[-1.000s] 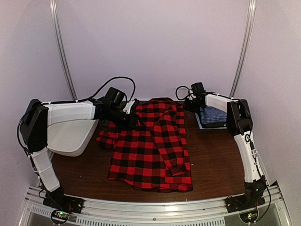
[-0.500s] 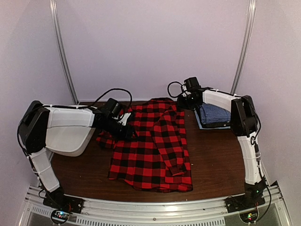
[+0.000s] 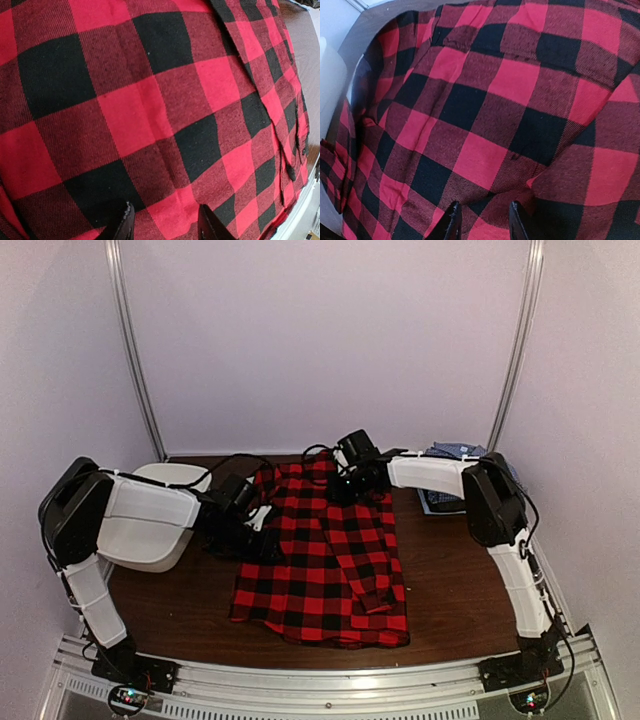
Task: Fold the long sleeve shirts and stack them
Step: Move the 1/3-folded shirt to the center of the board.
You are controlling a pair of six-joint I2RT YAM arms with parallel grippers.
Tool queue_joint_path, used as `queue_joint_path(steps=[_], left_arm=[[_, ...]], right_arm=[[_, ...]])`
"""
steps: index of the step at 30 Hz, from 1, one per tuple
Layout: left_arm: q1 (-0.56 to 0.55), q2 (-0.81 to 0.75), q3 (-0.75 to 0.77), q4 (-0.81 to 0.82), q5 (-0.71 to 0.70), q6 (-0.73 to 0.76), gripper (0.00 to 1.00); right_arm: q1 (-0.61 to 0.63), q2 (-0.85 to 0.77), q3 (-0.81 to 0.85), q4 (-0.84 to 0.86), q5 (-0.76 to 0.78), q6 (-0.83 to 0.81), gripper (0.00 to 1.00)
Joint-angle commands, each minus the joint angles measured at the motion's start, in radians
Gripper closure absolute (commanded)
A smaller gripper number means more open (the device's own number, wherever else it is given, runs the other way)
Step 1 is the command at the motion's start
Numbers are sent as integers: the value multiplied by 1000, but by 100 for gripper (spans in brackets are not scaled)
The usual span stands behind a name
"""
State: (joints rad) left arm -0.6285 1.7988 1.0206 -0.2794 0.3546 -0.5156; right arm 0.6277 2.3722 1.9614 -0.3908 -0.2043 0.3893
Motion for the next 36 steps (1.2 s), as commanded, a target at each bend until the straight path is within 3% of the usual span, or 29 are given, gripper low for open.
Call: queue_joint_path(steps=[1, 11, 23, 31, 36], left_arm=[[-8, -22, -36, 65, 8, -24, 55], [-45, -54, -107, 59, -29, -39, 56], [-130, -170, -164, 1, -93, -95, 56], [-114, -247, 16, -198, -352, -99, 51], [-20, -276, 53, -281, -470, -93, 48]], right_arm=[[12, 62, 40, -10, 15, -3, 66], [67, 64, -30, -9, 26, -18, 66], [95, -98, -298, 57, 17, -14, 65], [95, -148, -273, 97, -2, -1, 62], [94, -195, -251, 111, 8, -2, 59]])
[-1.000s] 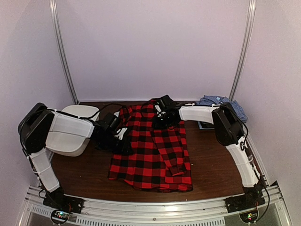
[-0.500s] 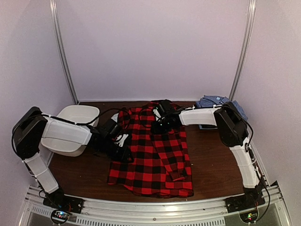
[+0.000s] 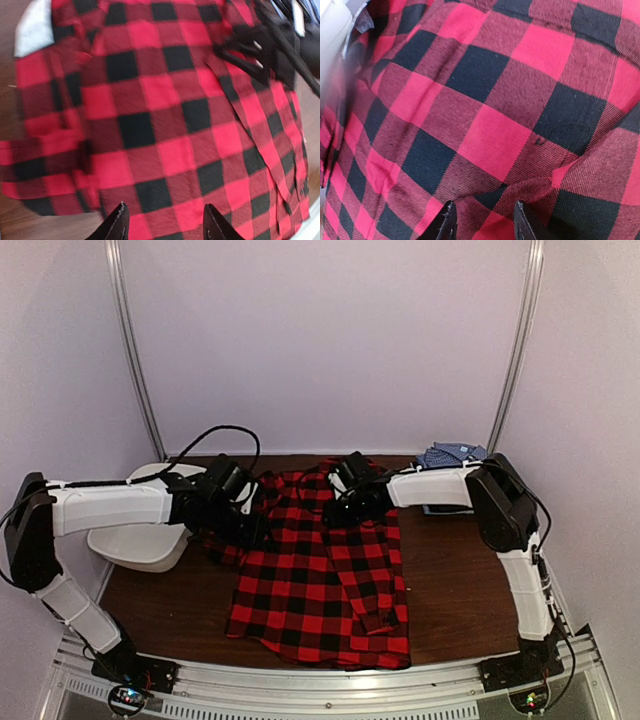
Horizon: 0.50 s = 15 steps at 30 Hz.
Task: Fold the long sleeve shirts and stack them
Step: Move the 1/3-folded shirt to the center of the board, then pick up the sleeve from the center of the board.
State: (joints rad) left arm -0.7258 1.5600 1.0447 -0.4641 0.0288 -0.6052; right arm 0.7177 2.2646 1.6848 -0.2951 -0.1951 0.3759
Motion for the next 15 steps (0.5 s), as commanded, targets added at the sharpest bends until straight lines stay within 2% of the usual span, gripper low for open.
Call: queue_joint_path(steps=[1, 15], left_arm=[[97, -36, 32, -100, -143, 4, 47], [253, 145, 135, -109, -219, 104, 46]], right_arm=[[5, -95, 30, 13, -2, 7, 58], [5, -180, -17, 20, -10, 9, 57]])
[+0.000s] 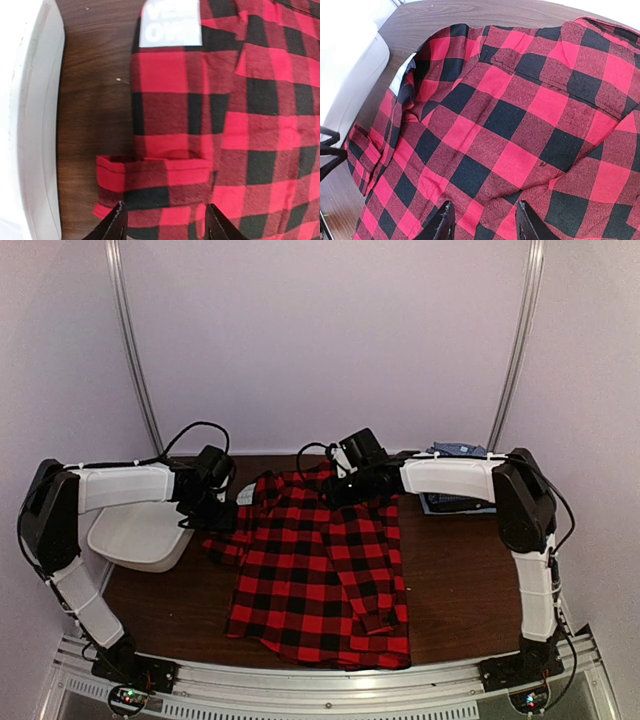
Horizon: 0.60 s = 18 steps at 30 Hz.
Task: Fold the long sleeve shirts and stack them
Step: Pick up the sleeve from the center of the board.
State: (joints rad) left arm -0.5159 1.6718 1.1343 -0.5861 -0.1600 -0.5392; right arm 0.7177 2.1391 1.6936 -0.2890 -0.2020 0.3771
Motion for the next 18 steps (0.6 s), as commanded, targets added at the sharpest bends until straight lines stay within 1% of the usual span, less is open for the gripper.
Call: queue_joint_path(steps=[1, 6, 10, 15, 18], left_arm=[[53, 45, 50, 19, -27, 43, 46], [105, 118, 80, 26, -7, 76, 49], [129, 149, 76, 43, 28, 100, 55], [132, 177, 68, 48, 53, 110, 60], [132, 178, 52, 58, 58, 110, 66]], right_arm=[[5, -59, -32, 14, -4, 8, 57], [4, -72, -45, 14, -6, 11, 57], [5, -83, -61, 18, -1, 11, 57], [4, -81, -62, 19, -6, 16, 57], [5, -79, -61, 21, -11, 19, 57]])
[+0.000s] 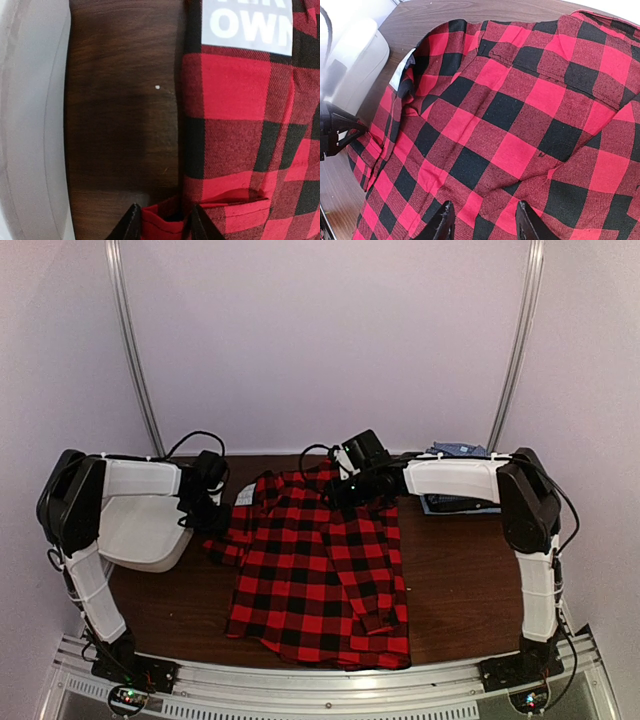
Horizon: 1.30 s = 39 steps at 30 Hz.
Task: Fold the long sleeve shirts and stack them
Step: Pick up the sleeve from the center of the board.
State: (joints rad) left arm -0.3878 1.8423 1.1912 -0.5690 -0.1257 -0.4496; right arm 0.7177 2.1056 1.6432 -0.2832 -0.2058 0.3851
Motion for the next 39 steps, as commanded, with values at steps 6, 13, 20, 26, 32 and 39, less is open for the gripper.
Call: queue_joint_path(steps=[6, 13, 20, 26, 32, 39], left_arm=[[4, -2, -15, 52, 54, 33, 91], [3, -109, -23, 79, 122, 46, 100], [-7, -217, -27, 117, 227, 38, 100], [-41, -266, 12, 159, 336, 42, 100], [-70, -283, 66, 208, 411, 20, 100], [-90, -332, 101, 244, 416, -4, 100]], right_arm=[[8, -42, -4, 13, -15, 15, 57], [11, -48, 2, 14, -19, 22, 57], [17, -55, 15, 21, -34, 31, 57], [22, -71, 2, 68, -110, 36, 57], [24, -108, -29, 117, -159, 67, 57], [29, -155, -59, 151, -175, 89, 57]])
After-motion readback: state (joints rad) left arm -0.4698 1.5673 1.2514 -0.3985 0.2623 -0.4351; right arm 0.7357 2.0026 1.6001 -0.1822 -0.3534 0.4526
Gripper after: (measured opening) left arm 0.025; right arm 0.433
